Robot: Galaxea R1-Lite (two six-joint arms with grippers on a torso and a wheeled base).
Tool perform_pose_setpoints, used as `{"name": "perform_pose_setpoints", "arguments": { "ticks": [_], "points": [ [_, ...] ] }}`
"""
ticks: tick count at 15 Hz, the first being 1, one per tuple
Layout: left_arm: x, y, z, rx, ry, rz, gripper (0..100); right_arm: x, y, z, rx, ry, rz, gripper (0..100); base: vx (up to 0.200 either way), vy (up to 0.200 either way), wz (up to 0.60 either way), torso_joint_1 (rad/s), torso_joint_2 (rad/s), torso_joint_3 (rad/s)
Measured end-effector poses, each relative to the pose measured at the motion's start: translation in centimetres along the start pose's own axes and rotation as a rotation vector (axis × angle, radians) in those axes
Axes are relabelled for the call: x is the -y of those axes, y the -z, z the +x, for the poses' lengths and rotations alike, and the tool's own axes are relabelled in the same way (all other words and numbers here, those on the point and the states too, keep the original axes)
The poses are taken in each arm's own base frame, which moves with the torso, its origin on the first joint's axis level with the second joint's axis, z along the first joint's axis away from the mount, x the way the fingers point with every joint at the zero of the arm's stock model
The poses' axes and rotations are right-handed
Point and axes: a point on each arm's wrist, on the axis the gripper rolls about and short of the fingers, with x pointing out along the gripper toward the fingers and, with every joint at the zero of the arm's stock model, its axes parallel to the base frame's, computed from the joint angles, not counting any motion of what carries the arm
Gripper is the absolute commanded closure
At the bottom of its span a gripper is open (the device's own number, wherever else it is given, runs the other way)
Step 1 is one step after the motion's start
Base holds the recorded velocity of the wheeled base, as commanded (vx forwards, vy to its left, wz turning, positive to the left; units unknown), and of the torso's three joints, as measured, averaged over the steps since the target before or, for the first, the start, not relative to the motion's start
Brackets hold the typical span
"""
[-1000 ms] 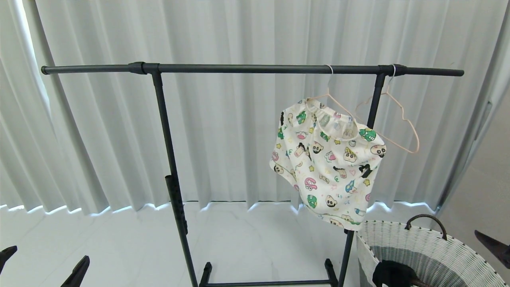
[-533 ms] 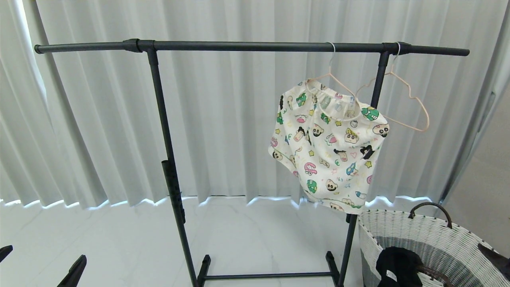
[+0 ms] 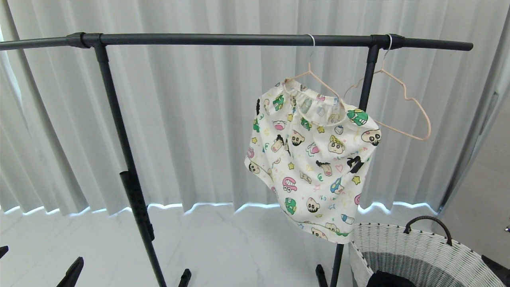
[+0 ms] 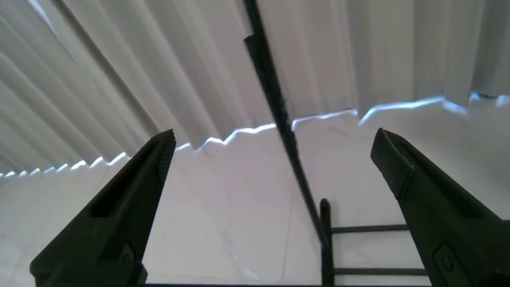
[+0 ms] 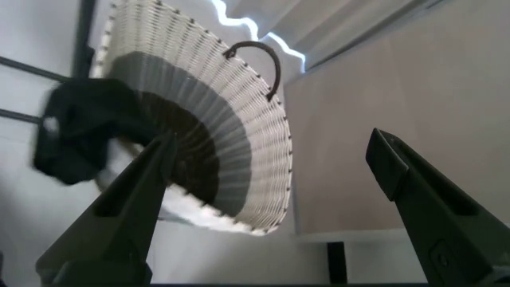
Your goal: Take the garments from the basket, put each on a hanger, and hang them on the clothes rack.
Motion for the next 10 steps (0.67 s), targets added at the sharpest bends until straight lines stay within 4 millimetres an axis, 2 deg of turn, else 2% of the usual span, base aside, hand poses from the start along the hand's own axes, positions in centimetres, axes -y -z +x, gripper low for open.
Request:
{"name": "perform_pose_setpoints", "arguments": {
  "ticks": [2,6,10],
  "points": [
    [0.1,0.2,0.0,-0.022,0.008,0.005,0,-0.3,0.1,0.5,-0.017,-0.019,-0.011,0,0.2,0.0,0.0,0.0,0.01,0.005],
    [0.1,0.3,0.0,-0.026,0.022,-0.001,0,-2.0,0.6,2.4,-0.002,-0.211,-0.037,0,0.0,0.0,0.0,0.0,0.0,0.0],
    [0.2,0.2,0.0,-0.011,0.056,-0.036,0,-3.9,1.3,4.4,-0.081,-0.418,-0.108,0,0.0,0.0,0.0,0.0,0.0,0.0]
  ]
}}
